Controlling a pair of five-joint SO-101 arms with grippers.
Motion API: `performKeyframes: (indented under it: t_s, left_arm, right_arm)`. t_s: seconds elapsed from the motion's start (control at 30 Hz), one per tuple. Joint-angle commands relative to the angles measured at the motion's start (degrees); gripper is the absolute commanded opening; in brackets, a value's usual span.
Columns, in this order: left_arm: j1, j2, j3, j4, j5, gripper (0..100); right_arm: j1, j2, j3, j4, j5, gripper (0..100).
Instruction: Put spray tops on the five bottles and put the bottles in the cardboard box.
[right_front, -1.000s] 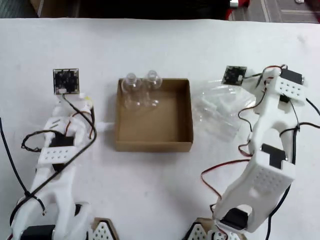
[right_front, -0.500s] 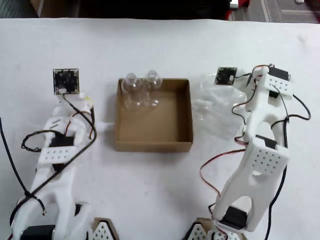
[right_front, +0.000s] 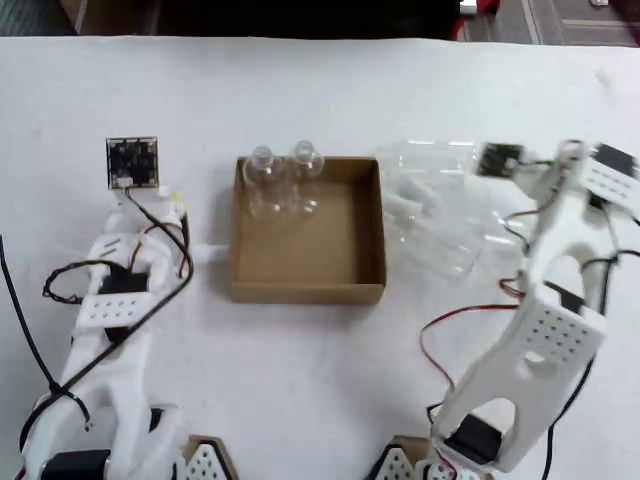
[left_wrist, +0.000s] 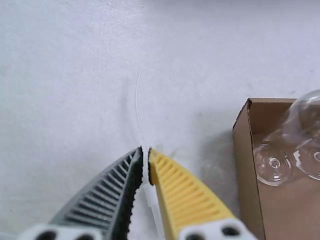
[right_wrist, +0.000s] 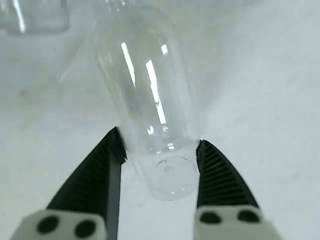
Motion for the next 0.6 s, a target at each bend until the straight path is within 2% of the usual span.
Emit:
performKeyframes:
  t_s: [0.0, 0.13, 0.33, 0.57]
  left_arm:
    - [0.6, -0.2, -1.6, -1.8, -0.5, 2]
    - [0.6, -0.2, -1.5, -1.8, -0.5, 2]
    - [0.6, -0.2, -1.4, -1.8, -0.5, 2]
    - [0.6, -0.2, -1.6, -1.8, -0.5, 2]
  right_arm:
    - [7.4, -2.8, -1.0, 5.4, 8.1, 4.9]
    - [10.2, -2.5, -1.0, 5.8, 8.6, 7.8]
    - [11.3, -4.2, -1.8, 12.4, 8.8, 29.3]
    - [6.5, -14.2, 1.0, 14.7, 8.4, 25.6]
